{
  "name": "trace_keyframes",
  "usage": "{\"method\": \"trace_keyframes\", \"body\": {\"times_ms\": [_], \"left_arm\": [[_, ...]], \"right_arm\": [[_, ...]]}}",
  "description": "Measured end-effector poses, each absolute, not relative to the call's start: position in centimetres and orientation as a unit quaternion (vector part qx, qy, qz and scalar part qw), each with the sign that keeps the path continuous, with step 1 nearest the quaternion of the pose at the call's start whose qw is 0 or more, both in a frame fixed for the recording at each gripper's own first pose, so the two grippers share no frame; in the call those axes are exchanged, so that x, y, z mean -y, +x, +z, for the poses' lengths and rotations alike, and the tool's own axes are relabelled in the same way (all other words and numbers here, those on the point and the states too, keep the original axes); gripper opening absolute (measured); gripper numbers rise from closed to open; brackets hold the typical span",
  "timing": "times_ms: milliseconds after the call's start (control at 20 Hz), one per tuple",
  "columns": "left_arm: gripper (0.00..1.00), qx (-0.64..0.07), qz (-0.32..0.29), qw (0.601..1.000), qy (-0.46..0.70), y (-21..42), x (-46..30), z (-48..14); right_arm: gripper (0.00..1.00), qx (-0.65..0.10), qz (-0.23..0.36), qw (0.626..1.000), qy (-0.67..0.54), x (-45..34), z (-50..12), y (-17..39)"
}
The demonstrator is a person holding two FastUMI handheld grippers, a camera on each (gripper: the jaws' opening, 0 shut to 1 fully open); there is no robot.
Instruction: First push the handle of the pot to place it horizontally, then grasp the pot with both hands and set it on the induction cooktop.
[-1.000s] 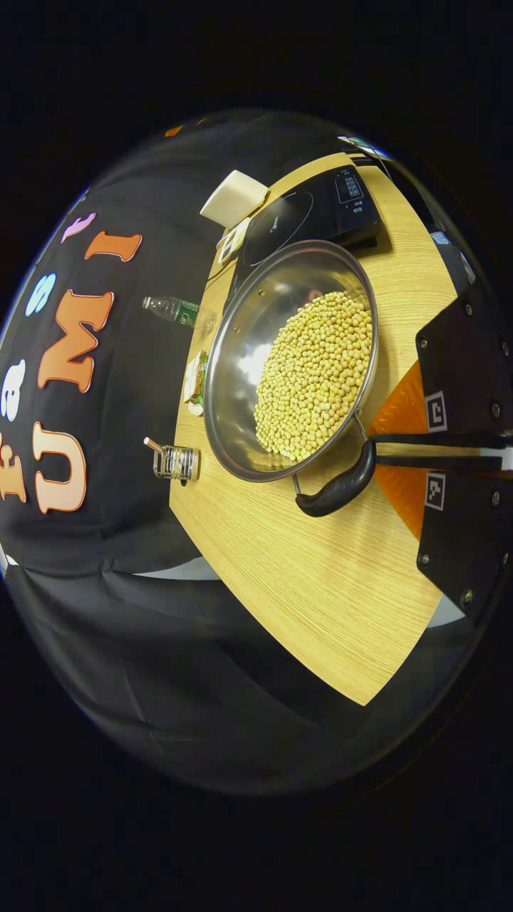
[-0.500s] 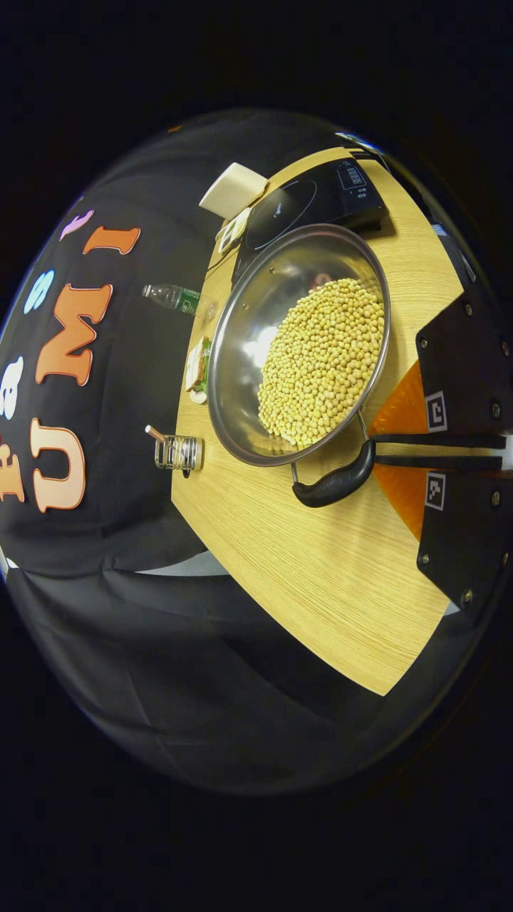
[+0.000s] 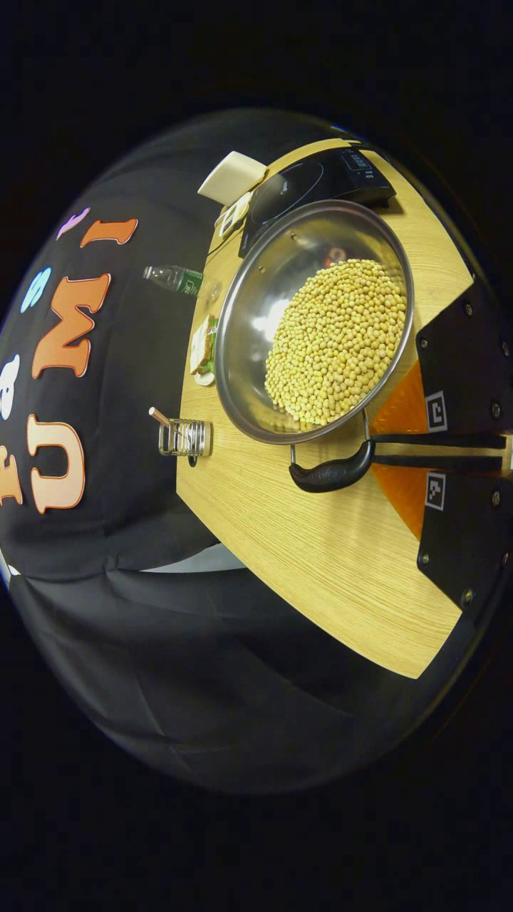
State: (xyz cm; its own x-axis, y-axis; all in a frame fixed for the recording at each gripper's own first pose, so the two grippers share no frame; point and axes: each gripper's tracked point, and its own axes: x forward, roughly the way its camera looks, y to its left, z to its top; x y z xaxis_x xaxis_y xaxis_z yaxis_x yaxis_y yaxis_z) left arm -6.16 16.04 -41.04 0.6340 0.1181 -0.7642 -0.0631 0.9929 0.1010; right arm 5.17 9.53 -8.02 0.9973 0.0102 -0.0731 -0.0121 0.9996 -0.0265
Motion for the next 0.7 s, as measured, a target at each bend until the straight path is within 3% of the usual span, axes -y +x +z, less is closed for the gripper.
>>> {"method": "trace_keyframes", "body": {"times_ms": [350,400,500,550,600,650,700], "left_arm": [[0.06,-0.414,0.044,0.908,0.042,-3.1,-17.4,-41.8],[0.06,-0.413,0.042,0.909,0.04,-2.8,-17.6,-41.9],[0.06,-0.412,0.037,0.91,0.039,-2.3,-17.8,-41.9],[0.02,-0.411,0.035,0.91,0.039,-2.0,-17.8,-42.0],[0.05,-0.411,0.033,0.91,0.037,-1.8,-18.0,-42.0],[0.06,-0.411,0.032,0.91,0.034,-1.4,-18.1,-42.1],[0.06,-0.411,0.031,0.911,0.03,-1.4,-18.2,-42.1]], "right_arm": [[0.95,-0.038,0.006,0.999,-0.014,-10.4,-8.4,5.2],[1.0,-0.039,0.007,0.999,-0.014,-10.5,-8.5,5.2],[1.0,-0.039,0.008,0.999,-0.015,-11.0,-8.7,5.2],[1.0,-0.04,0.01,0.999,-0.015,-11.2,-8.7,5.2],[0.89,-0.04,0.012,0.999,-0.015,-11.5,-8.9,5.0],[1.0,-0.041,0.013,0.999,-0.015,-11.7,-9.0,4.9],[1.0,-0.043,0.013,0.999,-0.014,-12.0,-9.2,5.0]]}}
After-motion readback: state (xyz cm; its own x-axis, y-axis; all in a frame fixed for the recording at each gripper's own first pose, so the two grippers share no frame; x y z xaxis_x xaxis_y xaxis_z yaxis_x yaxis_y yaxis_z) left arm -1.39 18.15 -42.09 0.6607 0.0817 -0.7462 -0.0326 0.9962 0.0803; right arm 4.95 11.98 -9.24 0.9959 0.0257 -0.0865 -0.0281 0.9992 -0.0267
